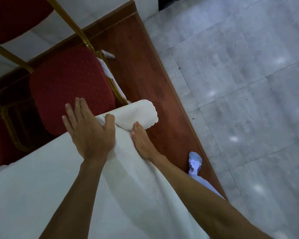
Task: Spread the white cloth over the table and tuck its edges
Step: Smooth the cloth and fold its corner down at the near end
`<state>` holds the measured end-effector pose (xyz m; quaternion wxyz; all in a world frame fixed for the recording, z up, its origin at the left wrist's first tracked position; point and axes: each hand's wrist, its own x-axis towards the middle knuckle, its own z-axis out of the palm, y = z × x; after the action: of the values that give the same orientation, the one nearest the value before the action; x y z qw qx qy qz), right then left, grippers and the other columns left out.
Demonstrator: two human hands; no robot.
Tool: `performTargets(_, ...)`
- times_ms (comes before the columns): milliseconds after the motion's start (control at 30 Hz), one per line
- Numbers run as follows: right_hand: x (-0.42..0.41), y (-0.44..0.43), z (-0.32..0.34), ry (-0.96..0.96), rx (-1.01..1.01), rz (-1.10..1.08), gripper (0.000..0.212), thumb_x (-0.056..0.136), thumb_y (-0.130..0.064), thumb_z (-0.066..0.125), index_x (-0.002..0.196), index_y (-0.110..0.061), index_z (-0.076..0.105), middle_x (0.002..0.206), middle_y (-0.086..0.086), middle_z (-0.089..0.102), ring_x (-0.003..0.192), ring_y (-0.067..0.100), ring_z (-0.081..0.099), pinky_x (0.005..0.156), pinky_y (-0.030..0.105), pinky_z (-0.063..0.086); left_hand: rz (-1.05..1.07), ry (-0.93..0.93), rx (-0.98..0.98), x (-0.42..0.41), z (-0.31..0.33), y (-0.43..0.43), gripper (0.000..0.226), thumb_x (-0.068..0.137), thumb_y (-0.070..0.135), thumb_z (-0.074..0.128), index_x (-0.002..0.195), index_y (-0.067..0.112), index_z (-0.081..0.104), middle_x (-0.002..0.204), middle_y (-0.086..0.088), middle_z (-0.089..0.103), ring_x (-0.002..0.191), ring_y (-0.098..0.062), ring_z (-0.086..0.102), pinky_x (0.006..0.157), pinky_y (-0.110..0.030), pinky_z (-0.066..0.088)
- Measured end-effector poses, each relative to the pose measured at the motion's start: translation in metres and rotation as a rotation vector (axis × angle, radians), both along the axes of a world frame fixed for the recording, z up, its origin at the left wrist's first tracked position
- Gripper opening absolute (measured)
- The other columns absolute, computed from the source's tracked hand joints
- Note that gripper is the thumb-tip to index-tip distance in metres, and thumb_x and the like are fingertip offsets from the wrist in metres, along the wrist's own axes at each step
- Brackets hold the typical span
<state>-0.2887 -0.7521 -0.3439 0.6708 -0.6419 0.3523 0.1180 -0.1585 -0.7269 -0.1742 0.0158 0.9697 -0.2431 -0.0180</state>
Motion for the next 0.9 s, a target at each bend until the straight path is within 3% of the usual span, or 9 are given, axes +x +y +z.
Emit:
performTargets(67, -0.004, -0.005, -0.013, 0.117, -0.003, -0.011, 0.069, 0.109, -0.053, 0.019, 0.164, -0.012, 0.007, 0.173, 0.003, 0.003, 0.159, 0.017, -0.001, 0.128, 0.055, 0.002, -0.007, -0.004, 0.000, 0.000, 0.000, 0.000, 0.083, 0.085, 0.048, 0.042, 0.154, 0.004, 0.028, 0.162, -0.014, 0.030, 0.154, -0.033, 0.017, 0.125, -0.052, 0.011)
performTargets(133, -0.009, -0.016, 0.006, 0.143, 0.012, -0.093, 0.071, 0.108, -0.055, 0.017, 0.165, -0.015, 0.002, 0.173, -0.001, -0.001, 0.158, 0.012, -0.006, 0.128, 0.052, -0.003, -0.013, -0.001, 0.003, 0.000, -0.001, 0.001, 0.083, 0.085, 0.049, 0.040, 0.154, 0.004, 0.028, 0.162, -0.014, 0.030, 0.154, -0.033, 0.017, 0.125, -0.052, 0.012)
performTargets(200, -0.013, -0.025, 0.043, 0.000, 0.023, -0.182, 0.071, 0.107, -0.058, 0.019, 0.165, -0.022, 0.000, 0.172, -0.008, -0.005, 0.157, 0.005, -0.008, 0.129, 0.041, -0.008, -0.013, 0.000, 0.005, 0.000, -0.001, 0.001, 0.084, 0.085, 0.050, 0.040, 0.155, 0.004, 0.028, 0.163, -0.014, 0.029, 0.154, -0.033, 0.016, 0.125, -0.052, 0.011)
performTargets(300, -0.022, -0.019, 0.106, -0.231, 0.136, -0.199, 0.071, 0.102, -0.063, 0.026, 0.164, -0.034, 0.005, 0.171, -0.020, 0.000, 0.156, -0.003, -0.001, 0.126, 0.029, -0.001, -0.006, -0.003, 0.013, 0.000, -0.001, 0.001, 0.086, 0.085, 0.050, 0.041, 0.155, 0.003, 0.025, 0.164, -0.015, 0.025, 0.155, -0.033, 0.012, 0.126, -0.053, 0.009)
performTargets(433, -0.007, -0.011, 0.134, -0.211, 0.317, -0.144, 0.051, 0.106, -0.063, 0.021, 0.154, -0.061, 0.005, 0.157, -0.046, 0.002, 0.145, -0.022, 0.003, 0.121, 0.022, 0.000, 0.021, -0.030, 0.038, -0.002, 0.002, 0.000, 0.092, 0.086, 0.054, 0.041, 0.157, 0.001, 0.016, 0.167, -0.017, 0.012, 0.155, -0.035, 0.004, 0.126, -0.053, 0.004)
performTargets(500, 0.010, -0.023, 0.127, -0.193, 0.332, -0.164, 0.053, 0.106, -0.064, 0.018, 0.157, -0.056, 0.004, 0.163, -0.037, 0.001, 0.150, -0.012, 0.001, 0.123, 0.026, -0.001, 0.025, -0.033, 0.034, -0.002, 0.002, -0.001, 0.094, 0.085, 0.055, 0.040, 0.158, 0.001, 0.013, 0.167, -0.018, 0.009, 0.155, -0.035, 0.002, 0.125, -0.053, 0.004)
performTargets(600, 0.038, -0.039, 0.089, -0.210, 0.105, -0.037, 0.055, 0.112, -0.043, 0.014, 0.164, -0.028, 0.000, 0.166, -0.020, -0.003, 0.142, -0.022, -0.010, 0.115, 0.011, -0.015, 0.033, -0.030, 0.019, -0.001, 0.001, -0.001, 0.094, 0.085, 0.053, 0.041, 0.158, 0.001, 0.012, 0.167, -0.017, 0.008, 0.155, -0.034, 0.002, 0.126, -0.051, 0.004)
performTargets(767, 0.076, -0.057, 0.006, -0.061, -0.111, 0.017, 0.061, 0.110, -0.044, 0.012, 0.164, -0.016, 0.003, 0.173, 0.000, -0.003, 0.158, 0.010, -0.007, 0.128, 0.044, -0.010, 0.039, -0.034, 0.007, -0.001, -0.001, -0.001, 0.094, 0.084, 0.052, 0.043, 0.158, 0.002, 0.014, 0.167, -0.016, 0.011, 0.156, -0.033, 0.004, 0.126, -0.049, 0.004)
performTargets(900, 0.082, -0.083, -0.029, 0.110, -0.165, 0.106, 0.071, 0.106, -0.053, 0.011, 0.162, -0.011, 0.019, 0.172, 0.008, 0.009, 0.160, 0.024, 0.000, 0.127, 0.057, 0.001, 0.046, -0.028, 0.008, 0.000, -0.001, -0.002, 0.094, 0.084, 0.051, 0.044, 0.158, 0.002, 0.014, 0.167, -0.016, 0.011, 0.156, -0.032, 0.004, 0.127, -0.049, 0.004)
